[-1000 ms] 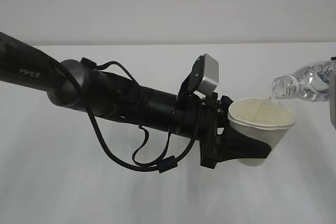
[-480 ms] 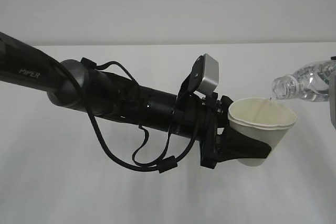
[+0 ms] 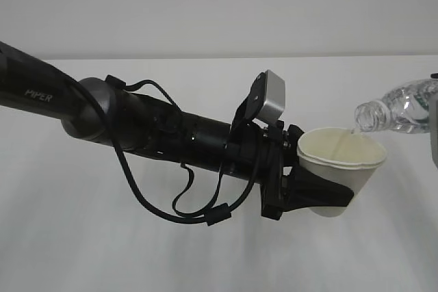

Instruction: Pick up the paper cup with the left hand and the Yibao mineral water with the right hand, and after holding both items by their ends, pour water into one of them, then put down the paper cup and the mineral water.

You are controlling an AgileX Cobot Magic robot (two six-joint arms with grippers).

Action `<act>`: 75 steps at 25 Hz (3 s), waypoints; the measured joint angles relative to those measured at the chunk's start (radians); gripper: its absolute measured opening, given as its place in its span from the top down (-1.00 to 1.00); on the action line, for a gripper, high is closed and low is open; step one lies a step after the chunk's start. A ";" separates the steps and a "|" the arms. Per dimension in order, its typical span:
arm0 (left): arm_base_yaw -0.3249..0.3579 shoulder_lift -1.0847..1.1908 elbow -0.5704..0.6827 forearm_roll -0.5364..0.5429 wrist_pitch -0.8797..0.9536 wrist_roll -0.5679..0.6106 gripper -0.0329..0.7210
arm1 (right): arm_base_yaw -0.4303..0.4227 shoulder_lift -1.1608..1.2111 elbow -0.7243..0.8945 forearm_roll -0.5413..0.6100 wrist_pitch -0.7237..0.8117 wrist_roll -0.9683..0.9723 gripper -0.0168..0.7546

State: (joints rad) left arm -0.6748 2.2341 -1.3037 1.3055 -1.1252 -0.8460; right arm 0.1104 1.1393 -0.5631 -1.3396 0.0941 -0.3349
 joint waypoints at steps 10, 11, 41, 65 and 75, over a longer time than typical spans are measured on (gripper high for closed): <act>0.000 0.000 0.000 0.000 0.000 0.000 -0.24 | 0.000 0.000 -0.001 -0.015 0.000 0.002 -0.09; 0.000 0.000 0.000 0.000 0.000 0.000 -0.24 | 0.000 0.000 -0.001 -0.015 0.000 0.002 -0.09; 0.000 0.000 0.000 0.002 0.000 0.000 -0.24 | 0.000 0.000 -0.001 -0.034 0.000 0.004 -0.09; 0.000 0.000 0.000 0.006 0.000 -0.001 -0.24 | 0.002 0.000 -0.001 -0.059 0.003 0.004 -0.09; 0.000 0.000 0.000 0.006 0.000 -0.001 -0.24 | 0.002 0.000 -0.001 -0.065 0.005 0.004 -0.09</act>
State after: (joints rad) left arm -0.6748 2.2341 -1.3037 1.3115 -1.1252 -0.8467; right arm 0.1127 1.1393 -0.5638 -1.4048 0.0987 -0.3313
